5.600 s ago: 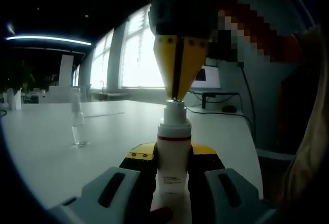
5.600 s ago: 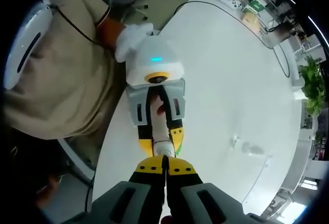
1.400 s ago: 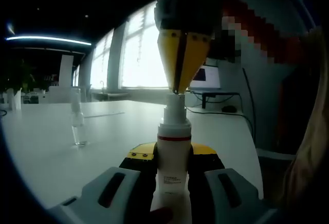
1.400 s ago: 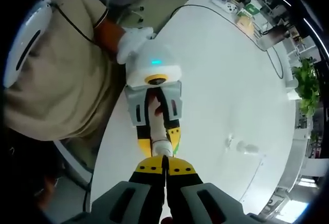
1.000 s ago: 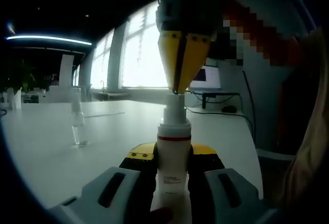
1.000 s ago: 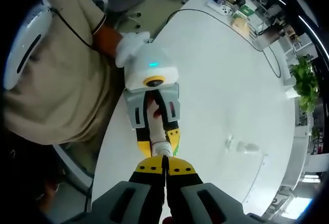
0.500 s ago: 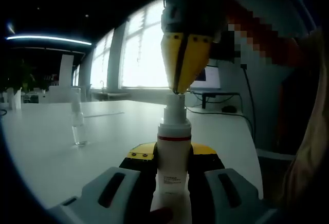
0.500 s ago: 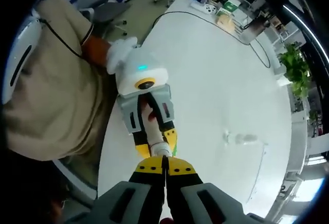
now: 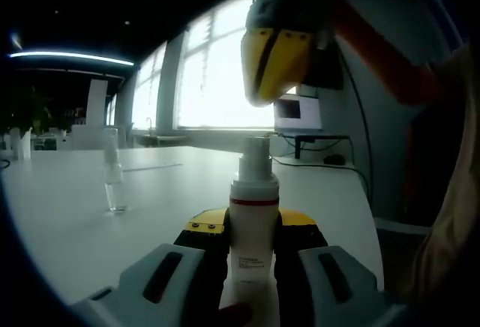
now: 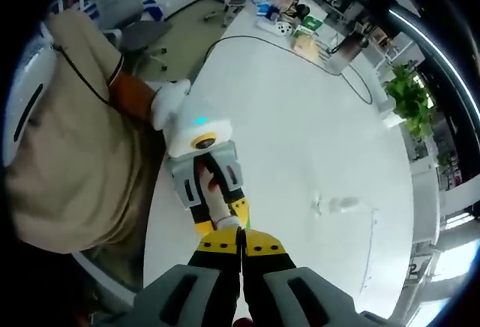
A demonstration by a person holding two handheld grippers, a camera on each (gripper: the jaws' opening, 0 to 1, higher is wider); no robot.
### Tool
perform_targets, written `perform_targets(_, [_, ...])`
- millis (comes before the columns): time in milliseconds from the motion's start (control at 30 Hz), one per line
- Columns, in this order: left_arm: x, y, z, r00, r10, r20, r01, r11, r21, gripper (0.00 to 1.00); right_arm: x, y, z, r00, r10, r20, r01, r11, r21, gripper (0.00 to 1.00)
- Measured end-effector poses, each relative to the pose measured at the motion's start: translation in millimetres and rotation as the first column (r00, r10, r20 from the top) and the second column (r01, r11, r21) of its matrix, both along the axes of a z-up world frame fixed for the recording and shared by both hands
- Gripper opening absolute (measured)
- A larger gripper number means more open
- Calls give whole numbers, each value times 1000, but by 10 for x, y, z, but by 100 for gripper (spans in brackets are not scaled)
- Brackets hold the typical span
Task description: Clamp pump bottle remove cover press pump head put on cover
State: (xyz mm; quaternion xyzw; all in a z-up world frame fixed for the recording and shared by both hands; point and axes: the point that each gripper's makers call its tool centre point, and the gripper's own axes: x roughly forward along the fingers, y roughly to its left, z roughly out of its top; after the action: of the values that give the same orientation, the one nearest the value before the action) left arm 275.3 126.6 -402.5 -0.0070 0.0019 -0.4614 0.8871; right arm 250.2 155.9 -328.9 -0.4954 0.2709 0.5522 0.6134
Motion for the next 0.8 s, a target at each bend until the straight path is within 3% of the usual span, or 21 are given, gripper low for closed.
perform_targets(233, [2,2,-3,1000,0,2,0,1000,1,14,-73,-106,-17,1000,-10,9,10,999,38,0])
perform_targets(433, [11,10,-4,1000,1,5,-1,1000,3,14,-58,-171,27,999,-38,18,35,991,131,0])
perform_targets(800, [13,12,-7,1000,3,6,-3,1000,4,14,-47,-275,56,996,-92,11,84,952,295,0])
